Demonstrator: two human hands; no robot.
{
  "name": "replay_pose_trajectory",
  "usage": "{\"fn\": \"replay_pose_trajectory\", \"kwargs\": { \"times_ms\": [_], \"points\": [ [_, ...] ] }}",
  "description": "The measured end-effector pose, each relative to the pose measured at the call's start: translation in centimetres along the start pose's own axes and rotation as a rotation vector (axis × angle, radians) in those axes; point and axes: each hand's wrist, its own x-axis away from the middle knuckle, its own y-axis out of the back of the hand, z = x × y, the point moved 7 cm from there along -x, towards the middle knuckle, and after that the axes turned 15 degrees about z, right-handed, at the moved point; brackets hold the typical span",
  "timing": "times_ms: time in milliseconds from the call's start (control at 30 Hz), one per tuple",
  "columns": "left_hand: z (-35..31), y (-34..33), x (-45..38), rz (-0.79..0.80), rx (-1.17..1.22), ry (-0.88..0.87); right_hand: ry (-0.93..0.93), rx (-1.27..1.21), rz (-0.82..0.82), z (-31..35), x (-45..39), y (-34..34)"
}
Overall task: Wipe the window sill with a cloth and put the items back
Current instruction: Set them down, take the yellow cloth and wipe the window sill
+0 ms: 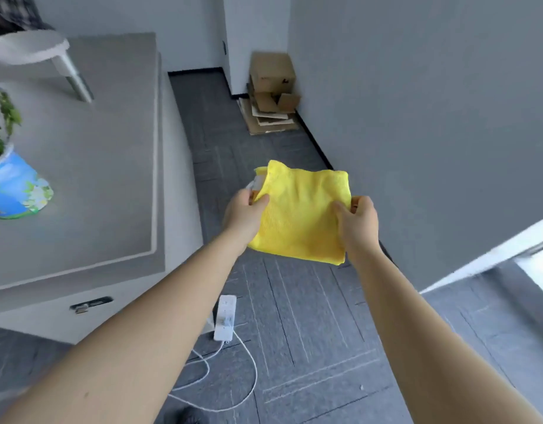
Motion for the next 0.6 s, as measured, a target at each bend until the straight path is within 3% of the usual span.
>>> {"fn": "replay_pose_trajectory", "kwargs": {
  "times_ms": [300, 600],
  "points": [
    [-9.2, -30.0, 3.8, 0.291, -0.061, -0.177, -0.087, -0.101, -0.306, -7.9, 9.8, 29.9],
    [-13.7, -53.2, 5.7, 0.636, -0.187, -0.236, -0.184, -0.26, -0.6, -15.6, 17.0, 48.3]
  ]
}}
